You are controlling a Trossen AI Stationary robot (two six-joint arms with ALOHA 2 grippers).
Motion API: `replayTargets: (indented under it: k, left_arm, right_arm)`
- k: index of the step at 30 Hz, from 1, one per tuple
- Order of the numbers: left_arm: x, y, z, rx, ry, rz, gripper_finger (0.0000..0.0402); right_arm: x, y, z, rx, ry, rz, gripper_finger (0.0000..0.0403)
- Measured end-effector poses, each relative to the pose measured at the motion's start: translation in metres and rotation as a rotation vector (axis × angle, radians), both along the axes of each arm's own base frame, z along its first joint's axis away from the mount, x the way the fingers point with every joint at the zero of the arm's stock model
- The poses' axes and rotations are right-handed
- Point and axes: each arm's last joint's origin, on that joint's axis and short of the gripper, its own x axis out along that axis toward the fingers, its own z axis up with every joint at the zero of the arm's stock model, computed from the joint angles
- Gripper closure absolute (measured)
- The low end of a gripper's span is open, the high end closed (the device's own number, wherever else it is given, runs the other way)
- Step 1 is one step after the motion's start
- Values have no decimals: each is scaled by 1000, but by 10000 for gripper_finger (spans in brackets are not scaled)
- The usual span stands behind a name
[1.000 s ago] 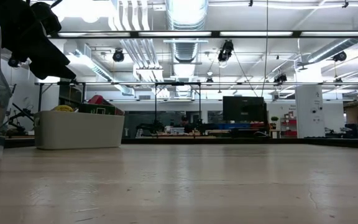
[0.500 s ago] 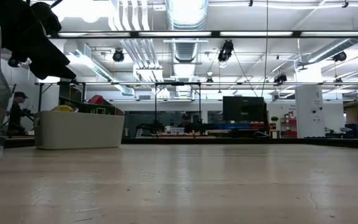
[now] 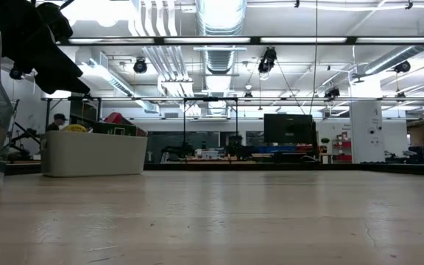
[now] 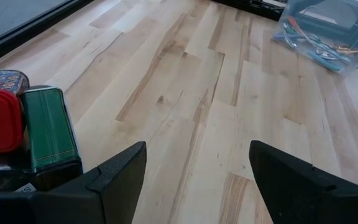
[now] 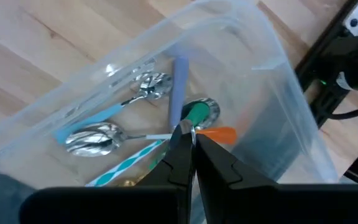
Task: Pick & Place Food Item
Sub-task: Put the silver spoon into the white bin
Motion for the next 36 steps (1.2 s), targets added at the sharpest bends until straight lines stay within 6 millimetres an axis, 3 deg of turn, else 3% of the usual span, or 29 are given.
replayTargets:
  k: [10, 18, 36]
  left_arm:
    - [0, 0, 0, 0, 0, 0, 116]
    - [0, 0, 0, 0, 0, 0, 116]
    - [0, 0, 0, 0, 0, 0, 116]
  right_arm:
    - [10, 13, -46, -7, 14, 2, 392]
    - [9, 11, -77, -58, 34, -1, 392]
    - [7, 8, -83, -38, -11, -5, 392]
